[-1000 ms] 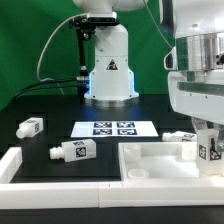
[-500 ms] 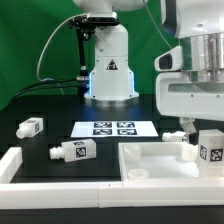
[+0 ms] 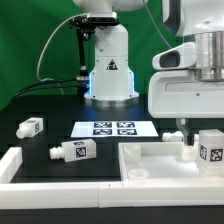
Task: Assemble one leg
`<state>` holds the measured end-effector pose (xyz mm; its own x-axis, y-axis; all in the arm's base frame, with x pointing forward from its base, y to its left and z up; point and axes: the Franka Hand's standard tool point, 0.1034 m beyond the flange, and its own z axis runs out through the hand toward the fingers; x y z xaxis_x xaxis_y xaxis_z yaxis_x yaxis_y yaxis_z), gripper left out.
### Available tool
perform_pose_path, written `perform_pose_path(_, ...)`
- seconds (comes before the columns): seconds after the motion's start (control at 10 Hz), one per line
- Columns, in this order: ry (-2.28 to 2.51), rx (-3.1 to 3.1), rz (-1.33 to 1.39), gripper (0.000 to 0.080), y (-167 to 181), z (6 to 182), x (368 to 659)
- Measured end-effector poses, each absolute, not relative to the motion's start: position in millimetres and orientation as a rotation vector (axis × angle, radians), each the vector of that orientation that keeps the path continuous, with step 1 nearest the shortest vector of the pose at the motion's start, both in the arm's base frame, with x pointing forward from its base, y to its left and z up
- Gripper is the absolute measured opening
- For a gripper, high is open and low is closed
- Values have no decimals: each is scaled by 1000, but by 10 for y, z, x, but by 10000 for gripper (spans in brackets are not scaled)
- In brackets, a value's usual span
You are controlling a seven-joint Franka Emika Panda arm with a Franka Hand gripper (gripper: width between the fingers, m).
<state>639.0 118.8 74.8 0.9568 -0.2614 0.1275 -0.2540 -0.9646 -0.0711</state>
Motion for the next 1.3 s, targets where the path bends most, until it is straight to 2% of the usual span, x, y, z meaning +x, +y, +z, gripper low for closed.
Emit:
perform_pose_path(0.1, 274, -3078, -225, 649, 1190, 763, 6408)
perform_pose_path(0.3, 317, -3073, -222, 645, 1183, 752, 6403)
perform_pose_path(0.4, 370, -3063, -220, 485, 1185, 751, 6402)
perform_pose_path(0.5, 469, -3049, -215, 289, 1161, 746, 6398)
perform_pose_path(0.9, 1131, -2838, -191, 290, 1110, 721, 6387)
perform_pose_path(1.3, 1891, -2329, -73, 290, 1171, 706, 6368)
